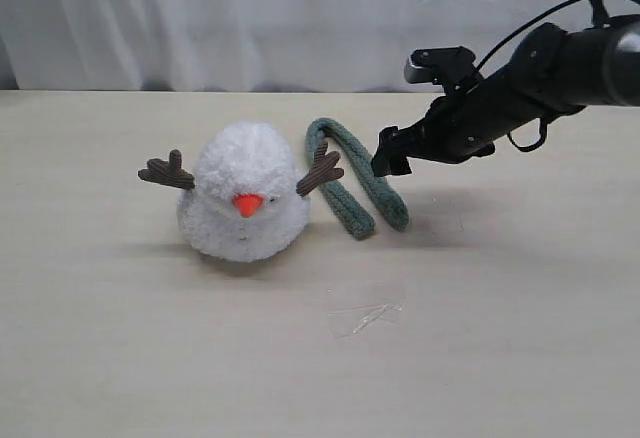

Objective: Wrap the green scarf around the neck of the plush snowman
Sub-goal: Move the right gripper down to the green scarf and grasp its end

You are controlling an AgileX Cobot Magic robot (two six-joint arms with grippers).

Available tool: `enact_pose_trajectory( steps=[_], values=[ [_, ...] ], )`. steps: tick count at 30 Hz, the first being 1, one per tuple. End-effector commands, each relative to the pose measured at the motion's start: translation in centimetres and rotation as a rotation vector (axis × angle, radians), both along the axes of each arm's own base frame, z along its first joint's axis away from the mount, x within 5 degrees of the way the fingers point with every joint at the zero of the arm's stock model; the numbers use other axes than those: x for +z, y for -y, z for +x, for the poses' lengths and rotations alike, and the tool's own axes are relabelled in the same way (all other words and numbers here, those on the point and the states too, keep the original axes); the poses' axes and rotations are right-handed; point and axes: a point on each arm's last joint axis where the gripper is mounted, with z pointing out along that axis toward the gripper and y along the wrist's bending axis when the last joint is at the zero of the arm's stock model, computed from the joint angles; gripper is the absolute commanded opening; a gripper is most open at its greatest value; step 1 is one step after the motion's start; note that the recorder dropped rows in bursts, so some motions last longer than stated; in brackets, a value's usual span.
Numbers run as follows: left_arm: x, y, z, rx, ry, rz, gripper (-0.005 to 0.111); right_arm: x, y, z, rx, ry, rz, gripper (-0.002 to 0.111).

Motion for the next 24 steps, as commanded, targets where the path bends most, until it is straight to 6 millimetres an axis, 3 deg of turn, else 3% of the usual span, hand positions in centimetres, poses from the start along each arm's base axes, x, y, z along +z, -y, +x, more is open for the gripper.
enact_pose_trajectory(
  steps=[1,5,13,20,24],
  values=[
    [0.0,0.0,0.0,-0.001,0.013,-0.007,0.0,-1.7,-0.2,1.2,0.04,-0.042,-0.044,0.097],
    [0.0,0.0,0.0,-0.001,0.013,-0.007,0.0,-2.7,-0.5,1.8,0.035,0.004,-0.068,0.094],
    [0.0,0.0,0.0,-0.001,0.013,-0.007,0.0,-4.6,-3.5,2.3,0.069,0.113,-0.107,0.09],
    [0.0,0.0,0.0,-0.001,0.013,-0.007,0.0,-5.3,-3.5,2.7,0.037,0.15,-0.106,0.09],
    [0.0,0.0,0.0,-0.001,0.013,-0.009,0.0,-6.0,-3.6,2.9,-0.005,0.147,-0.088,0.078]
  ],
)
